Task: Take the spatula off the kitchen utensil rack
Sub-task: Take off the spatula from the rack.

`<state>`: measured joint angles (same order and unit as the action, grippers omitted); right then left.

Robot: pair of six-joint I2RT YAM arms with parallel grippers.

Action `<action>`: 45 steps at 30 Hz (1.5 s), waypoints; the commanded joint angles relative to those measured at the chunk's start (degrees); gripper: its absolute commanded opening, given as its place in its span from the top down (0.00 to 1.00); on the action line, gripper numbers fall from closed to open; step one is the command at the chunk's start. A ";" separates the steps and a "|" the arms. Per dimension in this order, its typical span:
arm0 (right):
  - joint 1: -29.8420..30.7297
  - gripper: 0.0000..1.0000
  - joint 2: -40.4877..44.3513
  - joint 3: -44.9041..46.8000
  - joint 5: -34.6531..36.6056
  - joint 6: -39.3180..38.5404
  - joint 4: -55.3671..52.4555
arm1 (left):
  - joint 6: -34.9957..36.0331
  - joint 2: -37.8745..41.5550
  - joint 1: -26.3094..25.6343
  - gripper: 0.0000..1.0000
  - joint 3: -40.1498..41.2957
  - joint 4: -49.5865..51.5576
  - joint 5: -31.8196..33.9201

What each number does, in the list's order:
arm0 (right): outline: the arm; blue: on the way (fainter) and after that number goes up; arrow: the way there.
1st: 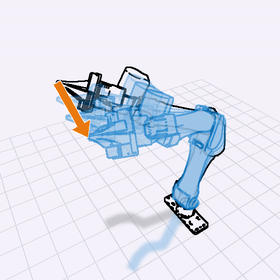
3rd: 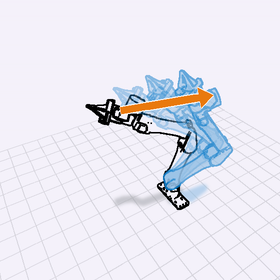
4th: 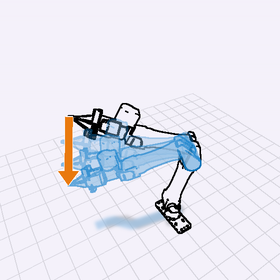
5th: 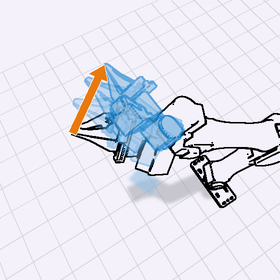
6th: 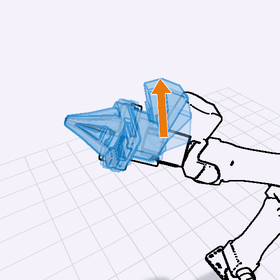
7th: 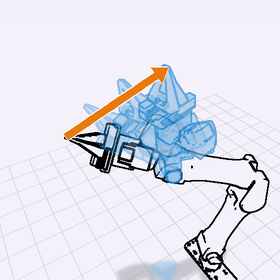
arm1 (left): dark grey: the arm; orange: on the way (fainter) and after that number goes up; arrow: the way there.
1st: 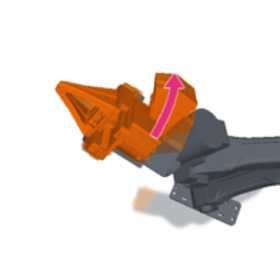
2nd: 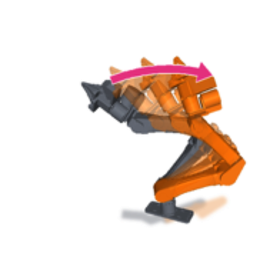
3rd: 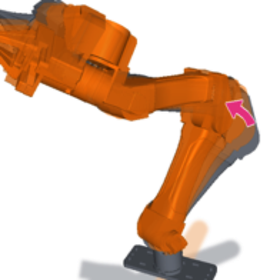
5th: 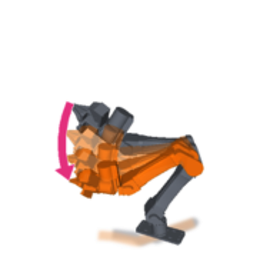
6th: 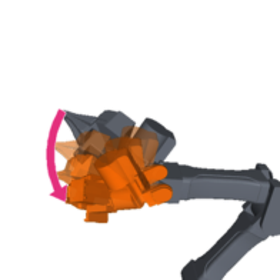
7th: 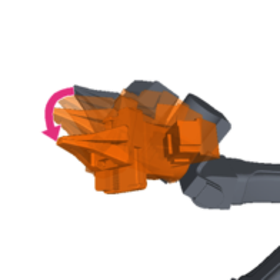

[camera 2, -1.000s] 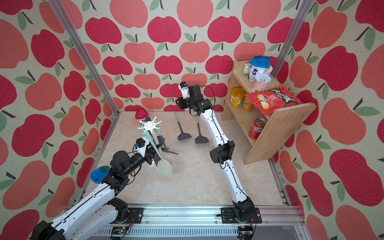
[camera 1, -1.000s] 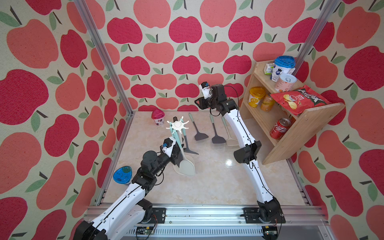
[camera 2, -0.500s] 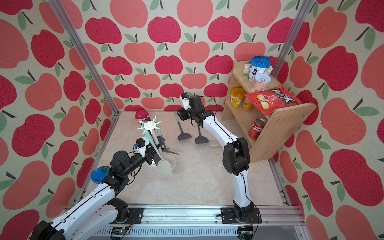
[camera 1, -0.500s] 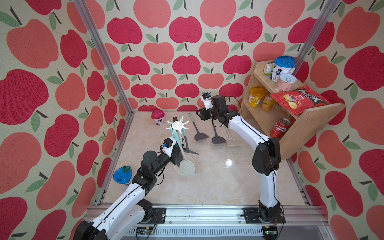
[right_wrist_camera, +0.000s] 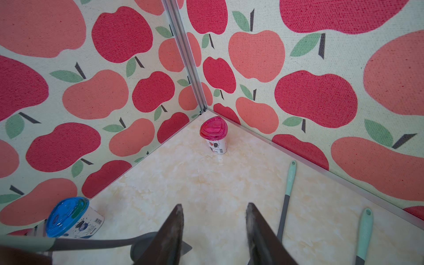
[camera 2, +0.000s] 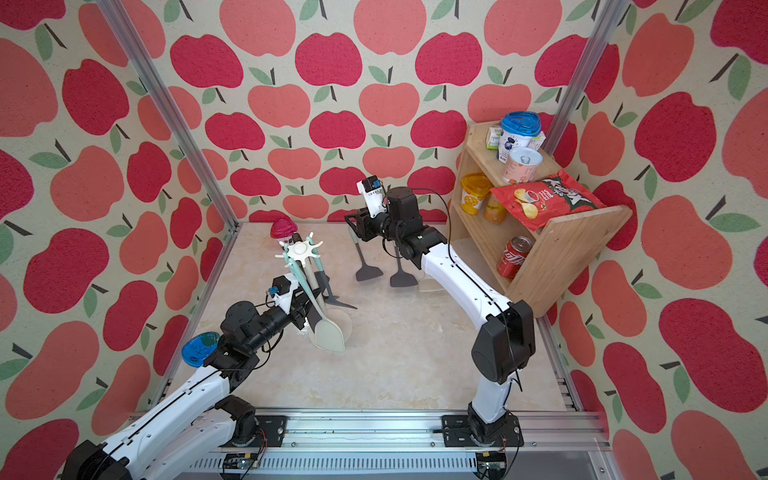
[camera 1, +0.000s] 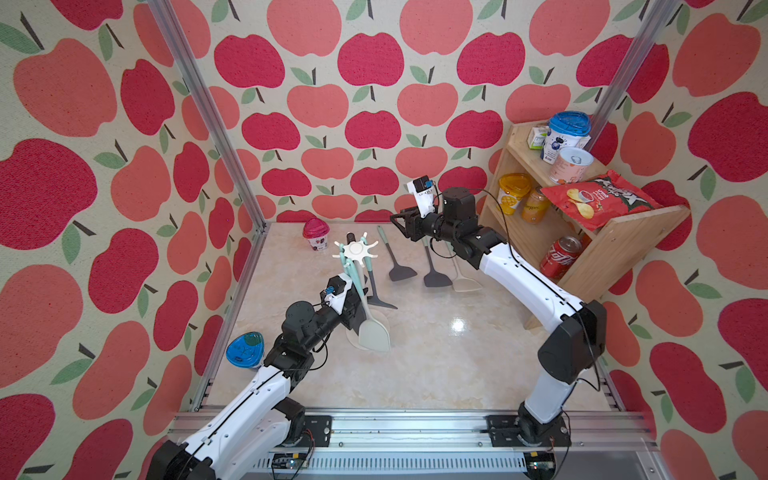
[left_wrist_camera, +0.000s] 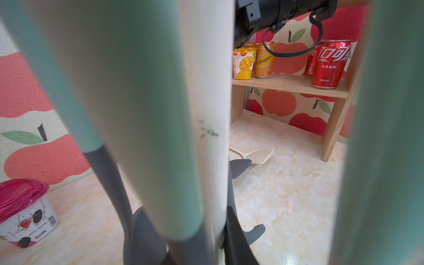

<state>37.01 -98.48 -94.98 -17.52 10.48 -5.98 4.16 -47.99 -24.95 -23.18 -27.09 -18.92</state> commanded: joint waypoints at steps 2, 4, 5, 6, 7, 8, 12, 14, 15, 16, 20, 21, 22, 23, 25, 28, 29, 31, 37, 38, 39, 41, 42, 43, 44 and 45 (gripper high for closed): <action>-0.02 0.53 8.66 10.73 -7.95 0.19 5.43 | 3.83 -1.89 0.69 1.00 2.26 10.13 2.23; -0.10 0.53 13.02 15.70 -11.21 -0.37 6.08 | 3.68 -2.19 0.69 1.00 2.35 9.95 2.05; -0.10 0.53 14.73 17.72 -13.02 -0.45 6.62 | 3.63 -2.35 0.69 1.00 2.35 9.78 1.97; 0.13 0.52 16.59 20.10 -14.98 -0.39 7.35 | 3.54 -2.59 0.69 1.00 2.41 9.52 1.80; 0.40 0.50 18.27 22.34 -16.38 -0.20 8.34 | 3.48 -2.97 0.69 1.00 2.37 9.26 1.70; 0.77 0.49 19.39 24.02 -17.48 -0.11 9.05 | 3.48 -3.33 0.69 1.00 2.35 9.16 1.46; 3.98 0.47 22.08 27.18 -17.58 -2.84 7.76 | 3.36 -4.74 0.60 1.00 1.82 8.90 0.67; 5.50 0.47 22.21 27.72 -17.55 -3.82 7.56 | 3.22 -4.96 0.59 1.00 1.82 8.67 0.57; 6.07 0.47 22.12 27.92 -17.64 -4.01 7.65 | 3.14 -5.05 0.60 1.00 1.82 8.65 0.57; 6.58 0.48 21.94 28.07 -17.74 -4.11 7.72 | 3.22 -5.16 0.60 1.00 1.76 8.64 0.47; 7.54 0.48 21.41 30.37 -17.80 -2.42 12.31 | 3.22 -5.21 0.60 1.00 1.73 8.65 0.21; 7.55 0.48 21.25 31.08 -17.75 -1.80 13.80 | 3.29 -5.27 0.60 1.00 1.73 8.61 0.11; 7.55 0.49 21.03 31.46 -17.68 -1.46 14.65 | 3.31 -5.26 0.60 1.00 1.65 8.65 0.08; 7.57 0.49 20.70 31.73 -17.56 -1.21 15.41 | 3.31 -5.27 0.60 1.00 1.62 8.65 0.07; 7.57 0.50 19.99 32.21 -17.30 -0.69 17.17 | 3.35 -5.11 0.60 1.00 1.72 8.75 -0.09; 7.56 0.53 18.19 32.24 -17.59 -0.05 19.72 | 3.49 -4.88 0.60 1.00 1.73 8.80 -0.19; 7.59 0.54 17.77 32.23 -17.91 0.24 20.46 | 3.49 -4.92 0.60 1.00 1.73 8.80 -0.19; 7.56 0.55 16.52 32.09 -17.96 0.42 21.73 | 3.42 -4.90 0.60 1.00 1.77 8.74 -0.40; 7.37 0.55 12.88 32.22 -17.57 1.38 25.61 | 3.39 -4.92 0.60 1.00 1.82 8.67 -0.45; 7.30 0.55 12.64 32.29 -17.11 1.38 26.11 | 3.40 -4.84 0.60 1.00 1.82 8.67 -0.50; 7.21 0.55 12.25 32.40 -16.77 1.48 26.63 | 3.40 -4.84 0.60 1.00 1.88 8.67 -0.55; 6.98 0.55 11.81 32.42 -16.80 1.86 27.52 | 3.39 -4.73 0.60 1.00 1.91 8.65 -0.57; 6.85 0.55 11.46 32.34 -16.92 2.04 27.93 | 3.40 -4.67 0.60 1.00 1.91 8.64 -0.46; 6.76 0.55 11.07 32.28 -16.96 2.16 28.19 | 3.39 -4.74 0.60 1.00 1.92 8.68 -0.58; 6.67 0.55 10.58 32.01 -17.04 2.22 28.26 | 3.39 -4.82 0.60 1.00 1.91 8.65 -0.68; 6.58 0.55 10.27 31.88 -17.07 2.30 28.43 | 3.42 -4.77 0.60 1.00 1.91 8.59 -0.77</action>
<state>44.12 -87.15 -63.07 -34.44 11.66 19.79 4.14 -50.33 -24.77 -23.51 -29.61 -20.36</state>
